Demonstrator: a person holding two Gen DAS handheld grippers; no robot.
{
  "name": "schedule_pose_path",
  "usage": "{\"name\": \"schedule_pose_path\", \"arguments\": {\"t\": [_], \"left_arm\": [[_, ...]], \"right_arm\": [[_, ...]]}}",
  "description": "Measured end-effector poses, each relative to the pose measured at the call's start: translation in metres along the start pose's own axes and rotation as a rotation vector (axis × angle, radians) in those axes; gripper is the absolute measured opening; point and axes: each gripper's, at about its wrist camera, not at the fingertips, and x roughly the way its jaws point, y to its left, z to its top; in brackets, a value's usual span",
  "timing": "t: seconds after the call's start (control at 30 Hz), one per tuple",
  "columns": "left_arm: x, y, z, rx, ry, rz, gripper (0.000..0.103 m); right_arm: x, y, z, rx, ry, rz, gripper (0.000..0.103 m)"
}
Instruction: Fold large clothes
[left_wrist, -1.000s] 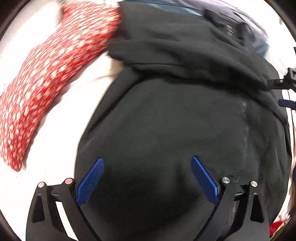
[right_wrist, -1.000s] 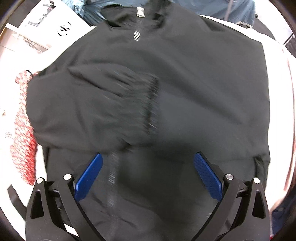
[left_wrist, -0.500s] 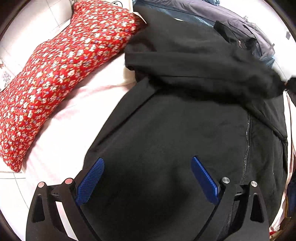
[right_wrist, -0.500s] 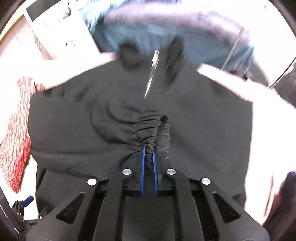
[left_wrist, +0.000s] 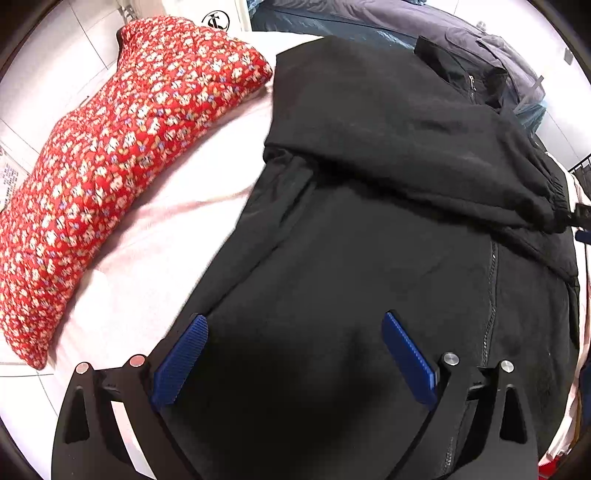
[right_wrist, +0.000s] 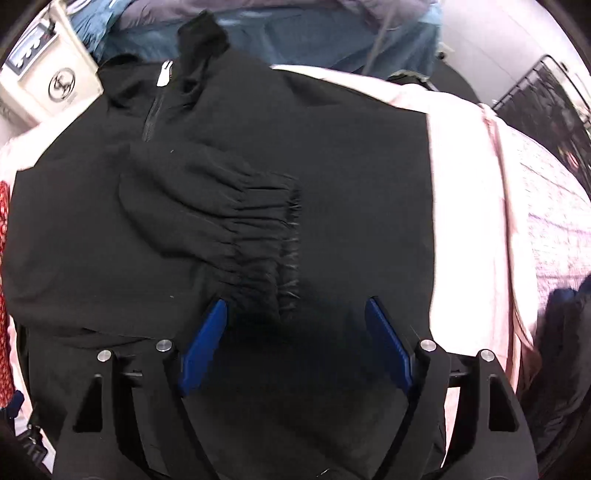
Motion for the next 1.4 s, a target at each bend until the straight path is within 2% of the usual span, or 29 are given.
{"name": "schedule_pose_path", "arguments": {"t": [0.1,0.17,0.23,0.27,0.33,0.4,0.47,0.53,0.6,0.67,0.77,1.03,1.17,1.3,1.33,1.4], "left_arm": [[-0.001,-0.002,0.013,0.018,-0.025,0.024,0.093],[-0.006,0.0,0.023,0.039,-0.044,0.024,0.093],[-0.008,-0.01,0.041,0.067,-0.072,0.021,0.093],[-0.009,-0.019,0.052,0.091,-0.091,0.017,0.093],[-0.005,-0.04,0.072,0.152,-0.11,0.002,0.093],[0.005,-0.063,0.091,0.218,-0.09,0.005,0.093],[0.014,-0.079,0.102,0.264,-0.081,0.017,0.093],[0.024,-0.089,0.104,0.282,-0.067,0.043,0.094],[0.044,-0.095,0.111,0.272,-0.014,0.026,0.097],[0.059,-0.096,0.113,0.253,0.007,0.01,0.098],[0.074,-0.097,0.115,0.243,0.022,-0.026,0.098],[0.097,-0.112,0.134,0.223,0.065,-0.051,0.098],[0.099,-0.121,0.137,0.216,0.05,-0.045,0.099],[0.095,-0.124,0.13,0.219,0.023,-0.046,0.098],[0.093,-0.124,0.129,0.22,0.022,-0.047,0.098],[0.086,-0.124,0.127,0.219,0.022,-0.058,0.097]], "right_arm": [[-0.014,-0.005,-0.008,0.011,-0.036,-0.067,0.077],[-0.03,-0.005,-0.01,0.006,-0.102,-0.05,0.08],[-0.037,0.006,-0.013,-0.049,-0.126,-0.028,0.088],[-0.038,0.011,-0.008,-0.082,-0.124,-0.018,0.088],[-0.029,0.03,-0.011,-0.167,-0.09,0.002,0.088],[-0.014,0.037,-0.013,-0.185,-0.04,-0.016,0.088],[0.006,0.039,-0.016,-0.158,0.036,-0.045,0.088],[0.028,0.028,-0.021,-0.086,0.126,-0.029,0.088],[0.042,0.013,-0.026,-0.003,0.174,0.031,0.09],[0.052,0.002,-0.027,0.05,0.192,0.074,0.097],[0.06,0.0,-0.025,0.04,0.209,0.097,0.098],[0.07,0.009,-0.014,0.059,0.228,0.066,0.099],[0.071,0.007,-0.014,0.059,0.219,0.076,0.099],[0.062,0.01,-0.029,0.048,0.164,0.064,0.099],[0.056,0.006,-0.044,0.044,0.154,0.066,0.099],[0.052,0.006,-0.047,0.037,0.165,0.063,0.098]]}}
